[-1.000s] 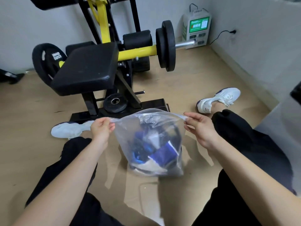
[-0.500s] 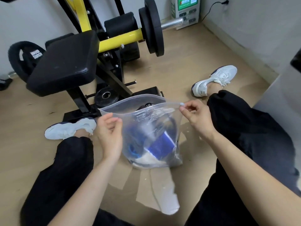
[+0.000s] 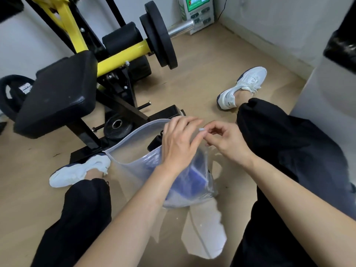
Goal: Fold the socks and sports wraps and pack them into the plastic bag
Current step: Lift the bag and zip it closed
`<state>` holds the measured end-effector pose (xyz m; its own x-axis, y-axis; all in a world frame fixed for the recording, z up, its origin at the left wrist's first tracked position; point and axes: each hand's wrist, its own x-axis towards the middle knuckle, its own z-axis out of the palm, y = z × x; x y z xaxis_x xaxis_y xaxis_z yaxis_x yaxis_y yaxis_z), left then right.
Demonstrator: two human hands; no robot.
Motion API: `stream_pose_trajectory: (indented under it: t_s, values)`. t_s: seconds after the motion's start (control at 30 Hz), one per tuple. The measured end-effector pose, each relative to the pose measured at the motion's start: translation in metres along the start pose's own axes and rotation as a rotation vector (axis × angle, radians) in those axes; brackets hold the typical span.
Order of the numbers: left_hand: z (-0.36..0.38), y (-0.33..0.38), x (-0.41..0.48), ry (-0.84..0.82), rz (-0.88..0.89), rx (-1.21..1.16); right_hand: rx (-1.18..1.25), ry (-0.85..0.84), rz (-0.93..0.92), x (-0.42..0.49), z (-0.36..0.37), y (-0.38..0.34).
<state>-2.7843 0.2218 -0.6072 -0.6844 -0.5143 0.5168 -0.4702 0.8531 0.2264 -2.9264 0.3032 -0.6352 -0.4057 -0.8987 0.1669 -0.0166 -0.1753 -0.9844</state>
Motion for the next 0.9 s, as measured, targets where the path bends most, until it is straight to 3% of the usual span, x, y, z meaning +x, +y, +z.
stream_pose_trajectory:
  t_s: [0.2, 0.5, 0.7, 0.8, 0.9]
  values:
    - [-0.001, -0.011, 0.006, -0.086, 0.002, -0.15, 0.013, -0.003, 0.018, 0.001, -0.005, 0.003]
    - [-0.017, -0.035, 0.003, -0.163, 0.047, 0.065, 0.027, 0.039, 0.093, 0.002, -0.006, 0.006]
    - [-0.037, -0.068, -0.014, -0.118, -0.114, 0.131, 0.06, 0.158, 0.158, 0.004, -0.01, 0.005]
    - [-0.04, -0.07, -0.024, -0.115, -0.147, 0.073, -0.122, 0.222, 0.105, 0.005, -0.01, 0.003]
    - [-0.04, -0.066, -0.031, -0.112, -0.157, 0.019, -0.518, 0.216, -0.163, 0.004, 0.0, -0.016]
